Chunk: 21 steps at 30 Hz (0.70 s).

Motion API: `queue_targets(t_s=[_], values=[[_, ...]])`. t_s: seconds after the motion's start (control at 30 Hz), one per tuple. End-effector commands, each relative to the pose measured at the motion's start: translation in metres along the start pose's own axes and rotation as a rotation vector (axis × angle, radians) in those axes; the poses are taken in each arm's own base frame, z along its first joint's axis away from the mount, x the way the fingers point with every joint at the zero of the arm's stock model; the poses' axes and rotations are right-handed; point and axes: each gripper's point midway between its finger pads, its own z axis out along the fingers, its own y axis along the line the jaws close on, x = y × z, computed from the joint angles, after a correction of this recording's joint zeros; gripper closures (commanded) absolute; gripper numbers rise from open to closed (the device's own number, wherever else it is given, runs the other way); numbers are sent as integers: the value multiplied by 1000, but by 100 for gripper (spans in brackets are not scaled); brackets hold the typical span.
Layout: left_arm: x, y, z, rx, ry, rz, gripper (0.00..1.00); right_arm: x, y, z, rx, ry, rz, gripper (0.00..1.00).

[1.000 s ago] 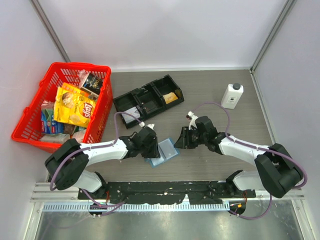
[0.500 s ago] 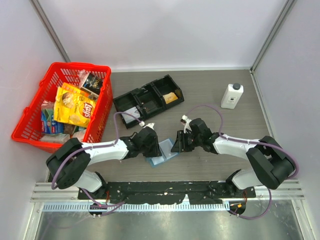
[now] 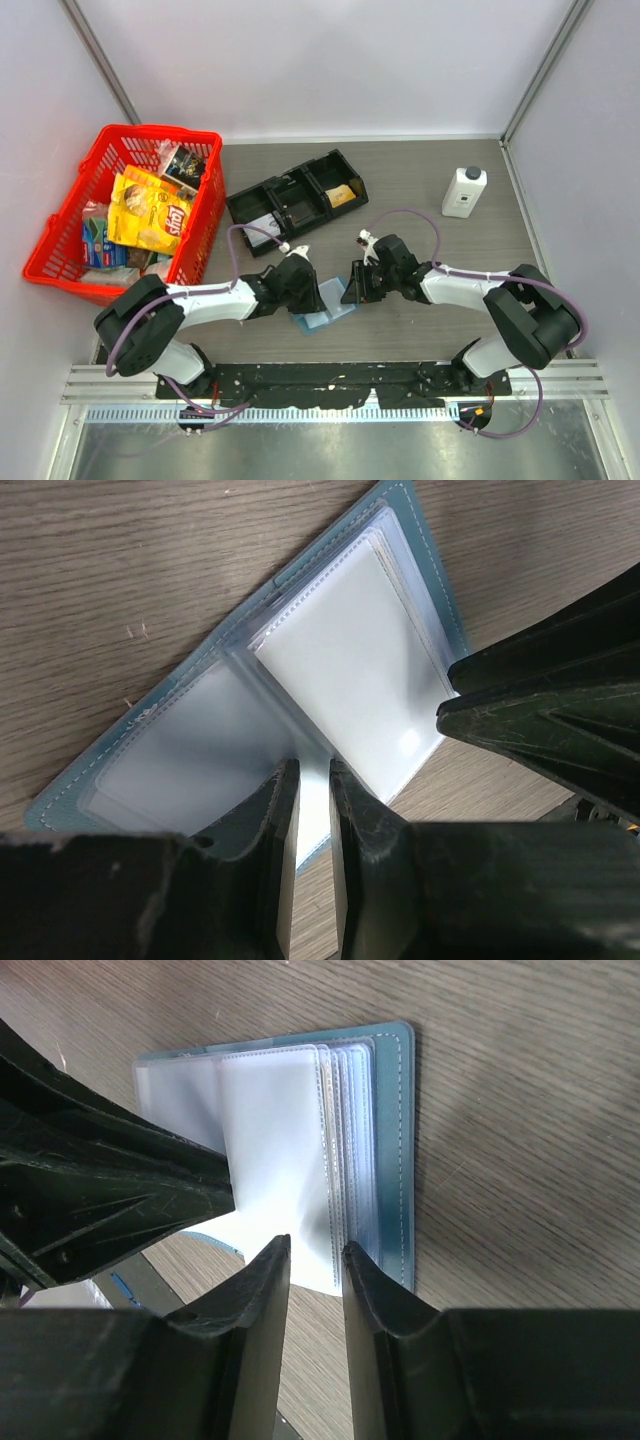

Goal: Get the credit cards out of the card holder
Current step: Remove the credit card from the card holder.

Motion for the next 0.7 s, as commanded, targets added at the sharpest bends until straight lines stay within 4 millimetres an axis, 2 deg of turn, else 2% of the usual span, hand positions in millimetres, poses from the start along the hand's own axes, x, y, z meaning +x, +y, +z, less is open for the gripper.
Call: queue_targets(t_s=[0.0,0.1,0.5,0.67], values=[[23,29,10,-94,61,4,78,-14,16,-2,-29,-25,-42,68],[28,25,10,-71,88,-1,80,-13,15,-5,-13,-21,-41,69],[22,11,9,-30,96,41,81,-14,26,-22,4,19,-33,69],[16,8,8,-33,81,63,81,-28,37,-23,-8,18,-57,75]])
